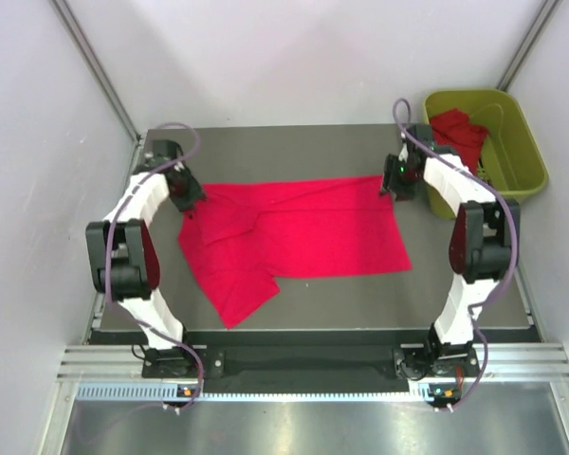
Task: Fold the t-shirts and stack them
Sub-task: Fold the tshirt
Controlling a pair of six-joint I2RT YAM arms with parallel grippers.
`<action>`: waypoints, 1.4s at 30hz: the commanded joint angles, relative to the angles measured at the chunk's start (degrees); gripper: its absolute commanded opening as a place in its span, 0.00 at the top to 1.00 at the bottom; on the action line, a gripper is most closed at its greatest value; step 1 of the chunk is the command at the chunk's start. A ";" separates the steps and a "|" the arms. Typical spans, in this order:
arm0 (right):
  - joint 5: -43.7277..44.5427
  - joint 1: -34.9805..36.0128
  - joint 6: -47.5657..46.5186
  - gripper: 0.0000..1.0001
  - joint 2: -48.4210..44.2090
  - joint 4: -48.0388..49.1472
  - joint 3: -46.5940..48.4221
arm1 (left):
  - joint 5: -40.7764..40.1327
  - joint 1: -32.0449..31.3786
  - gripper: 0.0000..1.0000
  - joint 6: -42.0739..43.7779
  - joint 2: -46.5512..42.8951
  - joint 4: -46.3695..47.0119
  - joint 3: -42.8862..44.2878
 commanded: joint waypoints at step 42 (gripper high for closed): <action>-7.21 2.26 1.51 0.43 -31.88 9.75 -40.84 | -7.21 -28.51 0.59 -33.00 -42.86 -15.10 -51.37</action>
